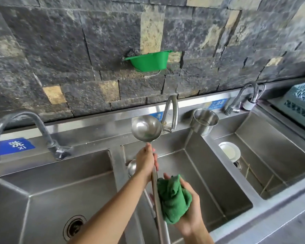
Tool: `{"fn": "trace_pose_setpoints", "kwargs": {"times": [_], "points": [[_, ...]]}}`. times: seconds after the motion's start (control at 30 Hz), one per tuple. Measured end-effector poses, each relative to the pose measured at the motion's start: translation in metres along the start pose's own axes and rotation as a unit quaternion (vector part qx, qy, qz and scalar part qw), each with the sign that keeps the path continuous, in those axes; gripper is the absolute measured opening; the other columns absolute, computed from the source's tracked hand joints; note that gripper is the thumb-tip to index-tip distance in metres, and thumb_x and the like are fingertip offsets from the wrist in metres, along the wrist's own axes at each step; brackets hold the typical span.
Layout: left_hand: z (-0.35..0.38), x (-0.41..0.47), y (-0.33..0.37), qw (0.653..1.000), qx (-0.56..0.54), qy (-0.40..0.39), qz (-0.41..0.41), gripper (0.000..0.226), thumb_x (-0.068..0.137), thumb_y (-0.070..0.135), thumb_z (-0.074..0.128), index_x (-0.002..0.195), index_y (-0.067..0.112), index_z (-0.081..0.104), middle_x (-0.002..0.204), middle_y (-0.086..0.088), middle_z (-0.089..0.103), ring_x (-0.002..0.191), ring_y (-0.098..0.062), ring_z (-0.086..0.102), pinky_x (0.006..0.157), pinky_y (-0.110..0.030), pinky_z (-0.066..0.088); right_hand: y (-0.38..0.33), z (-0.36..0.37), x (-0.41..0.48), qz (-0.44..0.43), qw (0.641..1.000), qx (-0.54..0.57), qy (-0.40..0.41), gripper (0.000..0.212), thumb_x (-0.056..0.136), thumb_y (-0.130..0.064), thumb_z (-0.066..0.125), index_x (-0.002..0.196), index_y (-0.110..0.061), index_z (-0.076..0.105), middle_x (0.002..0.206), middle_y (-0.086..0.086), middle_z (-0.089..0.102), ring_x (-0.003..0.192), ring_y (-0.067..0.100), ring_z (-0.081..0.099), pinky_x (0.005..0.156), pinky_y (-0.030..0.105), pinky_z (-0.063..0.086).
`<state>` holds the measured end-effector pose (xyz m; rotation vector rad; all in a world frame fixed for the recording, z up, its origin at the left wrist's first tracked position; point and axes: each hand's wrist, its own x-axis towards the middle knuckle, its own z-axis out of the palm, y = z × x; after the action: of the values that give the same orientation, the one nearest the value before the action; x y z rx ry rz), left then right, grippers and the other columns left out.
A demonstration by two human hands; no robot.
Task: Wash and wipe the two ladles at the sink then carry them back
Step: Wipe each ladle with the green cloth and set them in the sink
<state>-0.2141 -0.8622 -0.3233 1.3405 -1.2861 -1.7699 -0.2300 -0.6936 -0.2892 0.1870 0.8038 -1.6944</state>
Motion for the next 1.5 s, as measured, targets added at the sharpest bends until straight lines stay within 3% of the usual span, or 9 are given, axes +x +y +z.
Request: {"fn": "trace_pose_setpoints", "kwargs": {"times": [0.1, 0.3, 0.53, 0.7, 0.8, 0.9, 1.03, 1.37, 1.5], "points": [[0.038, 0.022, -0.017, 1.000, 0.001, 0.031, -0.003, 0.044, 0.106, 0.040, 0.031, 0.091, 0.007, 0.054, 0.050, -0.004, 0.046, 0.026, -0.016, 0.038, 0.032, -0.020, 0.032, -0.039, -0.034, 0.004, 0.039, 0.998, -0.039, -0.040, 0.032, 0.085, -0.020, 0.073, 0.108, 0.002, 0.070, 0.105, 0.028, 0.068, 0.090, 0.040, 0.069, 0.109, 0.057, 0.040], [0.096, 0.055, -0.060, 0.989, -0.043, 0.124, -0.061, 0.039, 0.105, 0.040, 0.037, 0.089, 0.009, 0.055, 0.056, -0.004, 0.049, 0.027, -0.013, 0.040, 0.031, -0.021, 0.036, -0.107, -0.114, 0.022, 0.185, 0.963, -0.174, -0.092, 0.062, 0.081, -0.018, 0.076, 0.136, 0.006, 0.061, 0.138, 0.029, 0.060, 0.125, 0.045, 0.057, 0.104, 0.055, 0.050], [0.136, 0.069, -0.140, 0.981, -0.049, 0.091, -0.162, 0.020, 0.104, 0.017, 0.041, 0.089, 0.009, 0.050, 0.071, -0.007, 0.057, 0.034, -0.011, 0.046, 0.035, -0.019, 0.038, -0.120, -0.163, 0.066, 0.174, 0.916, -0.362, -0.026, 0.043, 0.067, -0.013, 0.083, 0.103, 0.008, 0.075, 0.102, 0.032, 0.073, 0.090, 0.041, 0.073, 0.077, 0.041, 0.060], [0.133, 0.087, -0.216, 0.963, -0.047, 0.034, -0.264, 0.017, 0.103, 0.013, 0.043, 0.098, 0.002, 0.054, 0.084, -0.008, 0.062, 0.033, -0.010, 0.053, 0.036, -0.021, 0.046, -0.099, -0.191, 0.105, 0.181, 0.901, -0.394, 0.028, 0.045, 0.060, -0.009, 0.085, 0.099, 0.011, 0.075, 0.095, 0.030, 0.076, 0.079, 0.036, 0.076, 0.066, 0.034, 0.060], [0.124, 0.097, -0.234, 0.956, -0.035, 0.008, -0.291, 0.009, 0.098, 0.009, 0.054, 0.102, 0.003, 0.060, 0.089, -0.005, 0.067, 0.047, -0.011, 0.063, 0.044, -0.025, 0.054, -0.090, -0.203, 0.130, 0.189, 0.892, -0.407, 0.052, 0.035, 0.068, -0.002, 0.088, 0.098, 0.010, 0.076, 0.095, 0.028, 0.077, 0.084, 0.039, 0.077, 0.069, 0.037, 0.063], [0.113, 0.106, -0.244, 0.957, 0.006, -0.030, -0.290, 0.023, 0.089, 0.004, 0.068, 0.111, -0.001, 0.063, 0.084, -0.010, 0.068, 0.061, -0.017, 0.071, 0.053, -0.029, 0.057, -0.082, -0.216, 0.156, 0.199, 0.884, -0.415, 0.081, 0.029, 0.075, -0.003, 0.086, 0.099, 0.008, 0.076, 0.095, 0.025, 0.078, 0.089, 0.041, 0.077, 0.072, 0.039, 0.063], [0.105, 0.117, -0.258, 0.959, 0.040, -0.052, -0.275, 0.021, 0.091, 0.002, 0.066, 0.111, -0.002, 0.062, 0.088, -0.015, 0.070, 0.075, -0.027, 0.073, 0.067, -0.037, 0.062, -0.070, -0.226, 0.181, 0.217, 0.876, -0.422, 0.084, 0.026, 0.079, -0.002, 0.082, 0.102, 0.007, 0.075, 0.095, 0.023, 0.079, 0.086, 0.035, 0.077, 0.070, 0.036, 0.063], [0.104, 0.137, -0.295, 0.965, 0.048, -0.046, -0.254, 0.021, 0.092, -0.006, 0.056, 0.113, -0.005, 0.059, 0.096, -0.018, 0.062, 0.066, -0.024, 0.069, 0.047, -0.025, 0.054, -0.044, -0.261, 0.214, 0.240, 0.866, -0.428, 0.093, 0.033, 0.077, -0.005, 0.085, 0.105, 0.006, 0.073, 0.100, 0.027, 0.076, 0.094, 0.042, 0.075, 0.080, 0.044, 0.062], [0.110, 0.145, -0.305, 0.967, 0.046, -0.043, -0.249, 0.020, 0.092, -0.003, 0.058, 0.112, -0.002, 0.057, 0.107, -0.019, 0.067, 0.077, -0.029, 0.072, 0.046, -0.022, 0.052, -0.045, -0.273, 0.224, 0.242, 0.854, -0.450, 0.102, 0.040, 0.074, -0.009, 0.088, 0.108, 0.003, 0.071, 0.097, 0.024, 0.077, 0.095, 0.041, 0.075, 0.079, 0.044, 0.062]]}}
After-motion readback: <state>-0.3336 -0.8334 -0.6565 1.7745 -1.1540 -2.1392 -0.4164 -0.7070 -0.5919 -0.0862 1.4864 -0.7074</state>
